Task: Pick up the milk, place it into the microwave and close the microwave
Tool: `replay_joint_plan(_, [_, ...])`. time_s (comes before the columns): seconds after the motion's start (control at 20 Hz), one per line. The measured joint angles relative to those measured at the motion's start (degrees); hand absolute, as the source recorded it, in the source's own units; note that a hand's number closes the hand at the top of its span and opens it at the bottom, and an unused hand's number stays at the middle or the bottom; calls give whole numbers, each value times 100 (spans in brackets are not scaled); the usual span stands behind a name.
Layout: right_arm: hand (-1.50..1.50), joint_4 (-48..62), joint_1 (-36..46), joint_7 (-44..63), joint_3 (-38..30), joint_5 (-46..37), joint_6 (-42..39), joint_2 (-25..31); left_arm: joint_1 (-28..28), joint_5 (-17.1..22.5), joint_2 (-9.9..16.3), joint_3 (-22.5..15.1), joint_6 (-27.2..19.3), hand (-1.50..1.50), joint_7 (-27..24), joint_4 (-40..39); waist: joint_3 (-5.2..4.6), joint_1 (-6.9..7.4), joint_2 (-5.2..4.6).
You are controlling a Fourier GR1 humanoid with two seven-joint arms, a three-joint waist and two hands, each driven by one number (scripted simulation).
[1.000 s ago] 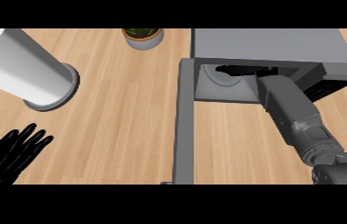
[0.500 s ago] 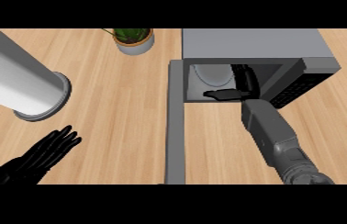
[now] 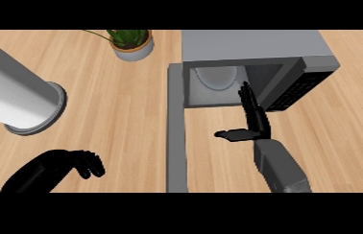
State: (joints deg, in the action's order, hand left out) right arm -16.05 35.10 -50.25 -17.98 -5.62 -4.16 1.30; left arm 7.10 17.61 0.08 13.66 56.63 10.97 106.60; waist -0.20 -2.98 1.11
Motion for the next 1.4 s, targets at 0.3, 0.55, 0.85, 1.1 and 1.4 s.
replay_joint_plan(0.3, [-150,-609,-1159,-305,223,-62,-81,35,-318,-795,-6,-298,-235,150,-279,-303,-11,-136,7])
replay_joint_plan(0.55, [-150,-1374,-2104,-423,253,91,-417,324,-639,-1504,-8,-661,-347,150,-644,-590,-18,-181,-6])
replay_joint_plan(0.85, [-150,-2552,-3249,-342,352,343,-814,572,-838,-2331,-8,-1437,-871,150,-1312,-1088,-25,-185,-31])
replay_joint_plan(1.1, [-150,-3785,-4177,-136,511,638,-1143,725,-865,-2863,-8,-2257,-1592,150,-1943,-1487,-26,-158,-47])
replay_joint_plan(1.4, [-150,-5417,-5152,228,802,1111,-1604,877,-1022,-3103,7,-3423,-2451,150,-2342,-2162,-19,-160,-68])
